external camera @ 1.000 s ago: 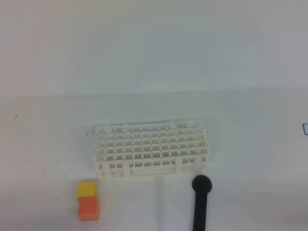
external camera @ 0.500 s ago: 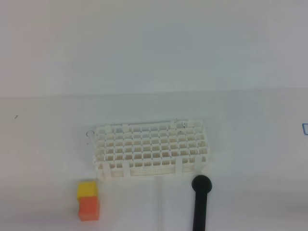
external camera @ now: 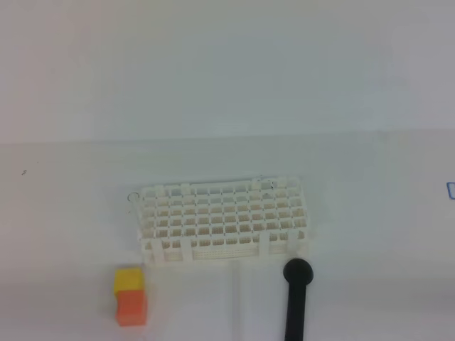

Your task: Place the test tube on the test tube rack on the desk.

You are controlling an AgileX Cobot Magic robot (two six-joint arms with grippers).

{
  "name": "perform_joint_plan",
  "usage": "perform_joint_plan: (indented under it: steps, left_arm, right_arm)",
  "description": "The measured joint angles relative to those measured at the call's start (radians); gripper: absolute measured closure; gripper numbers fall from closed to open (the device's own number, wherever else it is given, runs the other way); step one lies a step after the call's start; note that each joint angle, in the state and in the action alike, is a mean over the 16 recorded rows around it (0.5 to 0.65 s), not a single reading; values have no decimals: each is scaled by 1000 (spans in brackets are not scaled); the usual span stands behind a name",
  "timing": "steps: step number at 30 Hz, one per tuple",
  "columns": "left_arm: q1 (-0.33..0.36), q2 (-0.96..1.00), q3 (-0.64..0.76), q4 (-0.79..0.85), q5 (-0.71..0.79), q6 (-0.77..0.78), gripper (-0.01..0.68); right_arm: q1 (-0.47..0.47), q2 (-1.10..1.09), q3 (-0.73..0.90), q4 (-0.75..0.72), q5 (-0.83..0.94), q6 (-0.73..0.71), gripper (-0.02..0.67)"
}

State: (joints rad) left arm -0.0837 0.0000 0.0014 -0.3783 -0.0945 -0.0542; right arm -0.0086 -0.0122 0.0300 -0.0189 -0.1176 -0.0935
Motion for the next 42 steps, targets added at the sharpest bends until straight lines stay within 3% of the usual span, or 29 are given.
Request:
perform_joint_plan:
  steps: [6, 12, 18, 23, 27, 33, 42]
  left_arm:
    - [-1, 0, -24, 82, -77, -191, 674]
    - [-1, 0, -111, 327, -49, -396, 674]
    - [-2, 0, -253, 591, 109, -478, 674]
    - [-2, 15, -371, 680, 321, -411, 674]
    - [-2, 50, -446, 638, 525, -316, 674]
    - [-2, 127, -506, 449, 770, -177, 674]
    - [-2, 271, -504, 114, 864, -111, 674]
  right_arm:
    - [0, 0, 0, 0, -92, 2, 650]
    - [0, 0, -18, 1, -90, 10, 650]
    - [0, 0, -85, 2, 27, 23, 650]
    - [0, 0, -180, 10, 199, 38, 650]
    - [0, 0, -271, 22, 354, 45, 650]
    - [0, 28, -404, 91, 600, 21, 650]
    - [0, 189, -575, 275, 978, -92, 650]
